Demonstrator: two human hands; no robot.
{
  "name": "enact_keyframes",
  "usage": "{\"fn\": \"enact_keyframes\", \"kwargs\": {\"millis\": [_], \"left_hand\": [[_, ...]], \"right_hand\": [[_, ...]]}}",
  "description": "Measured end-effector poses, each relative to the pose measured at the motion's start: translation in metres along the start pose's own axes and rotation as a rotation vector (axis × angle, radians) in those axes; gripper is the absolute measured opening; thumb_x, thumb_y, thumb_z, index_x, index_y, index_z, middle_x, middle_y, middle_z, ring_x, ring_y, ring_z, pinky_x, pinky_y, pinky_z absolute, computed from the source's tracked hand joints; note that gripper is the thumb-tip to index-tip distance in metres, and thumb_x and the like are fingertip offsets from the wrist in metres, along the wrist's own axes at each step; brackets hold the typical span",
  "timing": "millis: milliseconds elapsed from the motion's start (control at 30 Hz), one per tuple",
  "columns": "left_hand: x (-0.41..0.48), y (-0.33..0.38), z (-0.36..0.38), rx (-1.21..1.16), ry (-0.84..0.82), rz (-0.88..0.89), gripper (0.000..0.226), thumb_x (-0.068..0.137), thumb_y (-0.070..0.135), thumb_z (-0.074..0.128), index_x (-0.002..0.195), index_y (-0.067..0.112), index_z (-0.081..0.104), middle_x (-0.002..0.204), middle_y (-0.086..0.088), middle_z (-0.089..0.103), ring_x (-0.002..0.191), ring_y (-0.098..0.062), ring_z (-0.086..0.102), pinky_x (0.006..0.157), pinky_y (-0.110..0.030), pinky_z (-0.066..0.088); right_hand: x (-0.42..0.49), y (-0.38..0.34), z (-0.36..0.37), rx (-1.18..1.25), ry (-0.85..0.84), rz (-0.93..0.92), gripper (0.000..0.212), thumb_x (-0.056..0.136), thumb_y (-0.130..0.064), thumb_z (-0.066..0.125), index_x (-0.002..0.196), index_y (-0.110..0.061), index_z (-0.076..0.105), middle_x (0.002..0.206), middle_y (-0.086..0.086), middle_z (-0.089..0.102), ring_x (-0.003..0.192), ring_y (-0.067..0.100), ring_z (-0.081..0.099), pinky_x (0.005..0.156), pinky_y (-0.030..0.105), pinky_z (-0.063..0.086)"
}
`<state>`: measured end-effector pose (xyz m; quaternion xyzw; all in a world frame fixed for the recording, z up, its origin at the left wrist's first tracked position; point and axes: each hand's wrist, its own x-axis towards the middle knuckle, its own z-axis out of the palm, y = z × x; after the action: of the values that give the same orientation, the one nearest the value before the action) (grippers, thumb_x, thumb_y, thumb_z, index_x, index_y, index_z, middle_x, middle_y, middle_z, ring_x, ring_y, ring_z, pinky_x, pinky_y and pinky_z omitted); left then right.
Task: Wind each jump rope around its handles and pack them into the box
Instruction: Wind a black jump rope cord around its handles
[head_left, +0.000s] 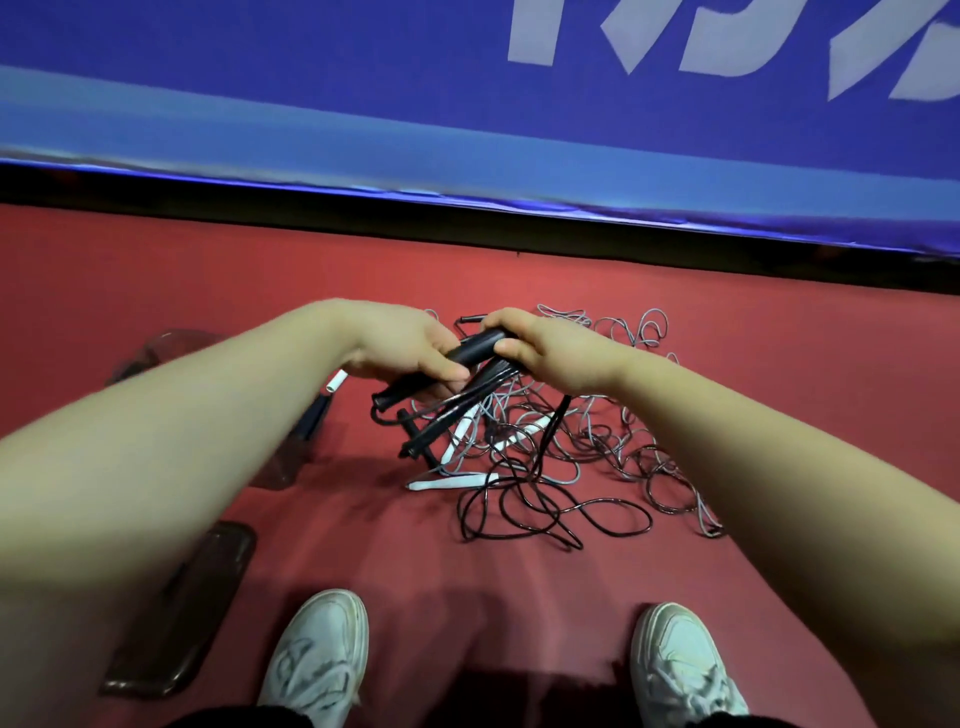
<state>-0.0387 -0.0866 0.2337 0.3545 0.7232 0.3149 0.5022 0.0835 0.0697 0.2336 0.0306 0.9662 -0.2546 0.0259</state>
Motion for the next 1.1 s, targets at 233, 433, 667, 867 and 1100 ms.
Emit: {"fn": "enact_keyframes", "kwargs": {"millis": [233,433,667,867,1100], "left_hand": [[0.008,-0.021,0.02,-0.324,-0.049,-0.01,0.013,0.095,0.003,0.047,0.107,0.004,0.053,0.095,-0.013,0.06,0.079,-0.015,0.063,0.08,-0.03,0.057],[0.007,-0.021,0.029,-0.341,0.025,0.031,0.012,0.096,0.003,0.046,0.099,0.005,0.057,0.103,-0.017,0.066,0.096,-0.025,0.065,0.08,-0.029,0.057],[0.011,-0.013,0.027,-0.3,0.197,0.102,0.008,0.096,0.006,0.049,0.095,0.009,0.057,0.097,-0.02,0.059,0.09,-0.031,0.054,0.073,-0.034,0.043],[0.006,-0.011,0.017,-0.318,0.201,0.139,0.017,0.096,0.006,0.048,0.091,0.013,0.062,0.085,-0.01,0.058,0.078,-0.022,0.05,0.073,-0.031,0.044],[0.004,-0.01,0.014,-0.298,0.181,0.125,0.014,0.095,0.006,0.049,0.094,0.011,0.061,0.095,-0.013,0.063,0.089,-0.026,0.059,0.083,-0.036,0.049]], "right_hand": [[0.0,0.004,0.005,-0.018,-0.008,-0.012,0.033,0.101,-0.023,0.039,0.134,-0.016,0.042,0.072,-0.019,0.039,0.065,0.007,0.043,0.055,0.012,0.031],[0.001,0.004,0.006,0.028,0.021,-0.015,0.034,0.101,-0.02,0.039,0.134,-0.015,0.041,0.075,-0.019,0.041,0.074,0.016,0.045,0.062,0.021,0.03],[-0.001,0.009,-0.003,0.363,0.132,0.114,0.041,0.096,-0.025,0.052,0.134,-0.019,0.041,0.071,-0.001,0.051,0.056,0.01,0.044,0.056,0.018,0.038],[0.001,0.012,-0.001,0.658,0.01,0.147,0.01,0.093,-0.014,0.056,0.084,-0.016,0.06,0.058,-0.01,0.047,0.048,0.003,0.037,0.052,0.017,0.033],[0.005,0.006,-0.002,0.646,0.068,0.134,0.015,0.095,-0.015,0.054,0.108,-0.012,0.059,0.05,-0.021,0.055,0.046,-0.003,0.041,0.049,0.012,0.033]]}}
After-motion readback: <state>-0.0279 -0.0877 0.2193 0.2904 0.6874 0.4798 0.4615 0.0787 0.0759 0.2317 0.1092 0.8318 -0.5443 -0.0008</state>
